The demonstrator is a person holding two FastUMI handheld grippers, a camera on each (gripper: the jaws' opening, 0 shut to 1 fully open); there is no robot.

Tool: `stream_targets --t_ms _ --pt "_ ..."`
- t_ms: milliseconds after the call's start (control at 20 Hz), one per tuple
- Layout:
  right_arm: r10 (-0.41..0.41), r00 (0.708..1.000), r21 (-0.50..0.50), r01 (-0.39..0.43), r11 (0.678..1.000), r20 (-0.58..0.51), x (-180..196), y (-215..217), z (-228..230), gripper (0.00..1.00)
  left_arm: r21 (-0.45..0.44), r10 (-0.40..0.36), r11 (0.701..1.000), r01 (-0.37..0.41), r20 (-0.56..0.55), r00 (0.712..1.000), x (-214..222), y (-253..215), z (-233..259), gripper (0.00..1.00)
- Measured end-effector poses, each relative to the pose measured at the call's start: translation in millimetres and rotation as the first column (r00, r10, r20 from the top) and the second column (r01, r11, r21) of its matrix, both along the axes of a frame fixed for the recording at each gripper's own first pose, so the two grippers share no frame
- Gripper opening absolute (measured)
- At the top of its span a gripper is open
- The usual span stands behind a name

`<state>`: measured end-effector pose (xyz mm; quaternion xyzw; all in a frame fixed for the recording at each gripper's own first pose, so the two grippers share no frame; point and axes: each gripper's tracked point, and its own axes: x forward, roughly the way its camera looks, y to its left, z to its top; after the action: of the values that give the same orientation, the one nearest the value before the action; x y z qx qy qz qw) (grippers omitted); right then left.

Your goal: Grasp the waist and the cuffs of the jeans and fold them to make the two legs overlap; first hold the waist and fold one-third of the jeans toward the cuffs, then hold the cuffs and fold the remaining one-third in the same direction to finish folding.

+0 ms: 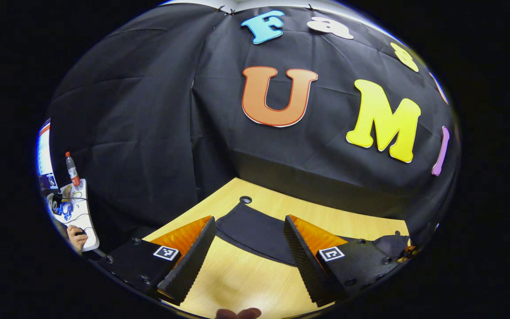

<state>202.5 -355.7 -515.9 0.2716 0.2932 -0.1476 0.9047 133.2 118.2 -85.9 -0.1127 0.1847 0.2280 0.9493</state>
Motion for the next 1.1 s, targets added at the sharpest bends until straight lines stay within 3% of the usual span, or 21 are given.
stream_targets --t_ms 50,150,300,400,550,600,750,850,900,1100 --pt "0.025 1.000 -0.011 -0.025 1.000 -0.007 1 2 6 0.89 -0.007 0.002 1.000 -0.002 -0.003 1.000 0 -1 -1 0.99" --pt "0.004 0.999 -0.021 -0.004 1.000 -0.035 -1 -4 4 0.73 -0.014 0.004 1.000 -0.004 -0.010 1.000 0 -1 -4 0.99" --pt "-0.002 0.999 0.028 0.003 1.000 -0.033 -5 1 18 0.17 -0.020 0.013 1.000 -0.013 -0.009 1.000 -1 0 -5 0.99" --pt "0.021 1.000 0.002 -0.021 1.000 -0.024 -5 2 32 0.10 -0.018 0.021 1.000 -0.021 -0.011 1.000 -2 1 -6 0.99" --pt "0.069 0.997 -0.043 -0.067 0.997 0.045 -4 11 77 0.14 -0.024 0.030 0.999 -0.030 -0.002 1.000 -1 2 -7 0.99" --pt "0.088 0.994 -0.060 -0.084 0.995 0.070 -6 18 96 0.10 -0.026 0.032 0.999 -0.032 0.003 0.999 0 2 -7 0.99" --pt "0.195 0.968 -0.146 -0.172 0.974 0.158 -5 57 168 0.10 -0.051 0.042 0.998 -0.041 0.020 0.999 -1 0 -7 0.99" --pt "0.291 0.932 -0.202 -0.249 0.947 0.216 -11 109 217 0.14 -0.068 0.056 0.996 -0.053 0.038 0.998 -1 1 -7 0.99" --pt "0.345 0.908 -0.250 -0.286 0.925 0.239 -11 136 237 0.06 -0.076 0.061 0.995 -0.058 0.042 0.997 -1 1 -7 0.99" --pt "0.536 0.794 -0.329 -0.444 0.833 0.287 -24 259 283 0.09 -0.086 0.100 0.992 -0.096 0.037 0.994 -7 6 -4 0.99"
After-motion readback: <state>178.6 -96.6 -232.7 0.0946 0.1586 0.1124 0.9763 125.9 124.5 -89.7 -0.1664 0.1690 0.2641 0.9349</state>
